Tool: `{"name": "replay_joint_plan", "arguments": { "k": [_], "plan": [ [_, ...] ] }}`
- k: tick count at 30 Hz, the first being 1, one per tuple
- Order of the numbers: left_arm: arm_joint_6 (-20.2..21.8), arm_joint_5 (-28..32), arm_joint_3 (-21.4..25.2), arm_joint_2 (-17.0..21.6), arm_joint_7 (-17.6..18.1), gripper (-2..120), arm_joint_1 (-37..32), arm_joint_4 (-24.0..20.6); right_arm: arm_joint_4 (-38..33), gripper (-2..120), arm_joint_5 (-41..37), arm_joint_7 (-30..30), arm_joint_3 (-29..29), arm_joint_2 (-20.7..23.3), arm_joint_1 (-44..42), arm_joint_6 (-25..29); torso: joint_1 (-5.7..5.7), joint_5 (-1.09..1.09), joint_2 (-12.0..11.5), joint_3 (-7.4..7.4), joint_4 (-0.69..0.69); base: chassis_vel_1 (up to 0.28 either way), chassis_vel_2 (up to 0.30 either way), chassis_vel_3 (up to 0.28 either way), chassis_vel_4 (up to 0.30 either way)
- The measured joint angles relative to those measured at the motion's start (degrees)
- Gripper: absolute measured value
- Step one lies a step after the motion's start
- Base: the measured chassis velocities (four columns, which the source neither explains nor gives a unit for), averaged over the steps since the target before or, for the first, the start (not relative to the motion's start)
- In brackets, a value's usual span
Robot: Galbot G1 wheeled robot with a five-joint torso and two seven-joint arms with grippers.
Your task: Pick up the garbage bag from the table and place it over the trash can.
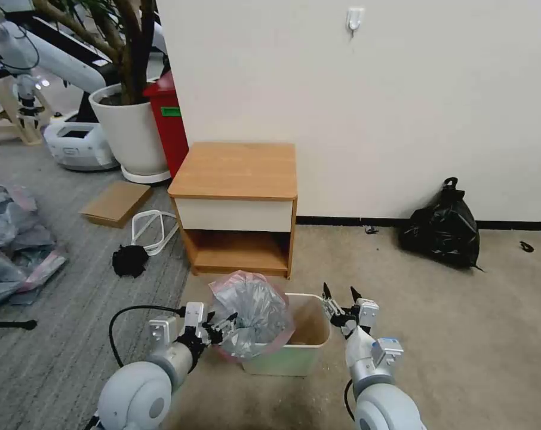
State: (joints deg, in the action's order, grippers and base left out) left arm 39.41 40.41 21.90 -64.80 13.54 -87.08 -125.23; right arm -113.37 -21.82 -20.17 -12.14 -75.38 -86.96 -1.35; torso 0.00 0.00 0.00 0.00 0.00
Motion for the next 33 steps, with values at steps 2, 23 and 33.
{"name": "replay_joint_plan", "arguments": {
  "k": [2,23,33],
  "plan": [
    [0.19,0.00,-0.19,0.25,0.00,63,0.23,0.05,0.03,72,0.00,0.00,0.01,-0.06,-0.01,0.00,0.00,0.00,0.00,0.00,0.00,0.000,0.000,0.000,0.000],
    [2.83,0.10,-2.08,2.05,0.65,63,2.89,1.51,0.32,62,-0.08,-0.15,-0.34,-0.24,-0.16,0.20,0.00,0.00,0.00,0.00,0.00,0.000,0.000,0.000,0.000],
    [2.81,1.21,-4.50,3.10,1.78,62,5.14,3.11,0.67,62,-0.14,-0.20,-0.61,-0.40,0.08,0.24,0.00,0.00,0.00,0.00,0.00,0.000,0.000,0.000,0.000]
  ]
}}
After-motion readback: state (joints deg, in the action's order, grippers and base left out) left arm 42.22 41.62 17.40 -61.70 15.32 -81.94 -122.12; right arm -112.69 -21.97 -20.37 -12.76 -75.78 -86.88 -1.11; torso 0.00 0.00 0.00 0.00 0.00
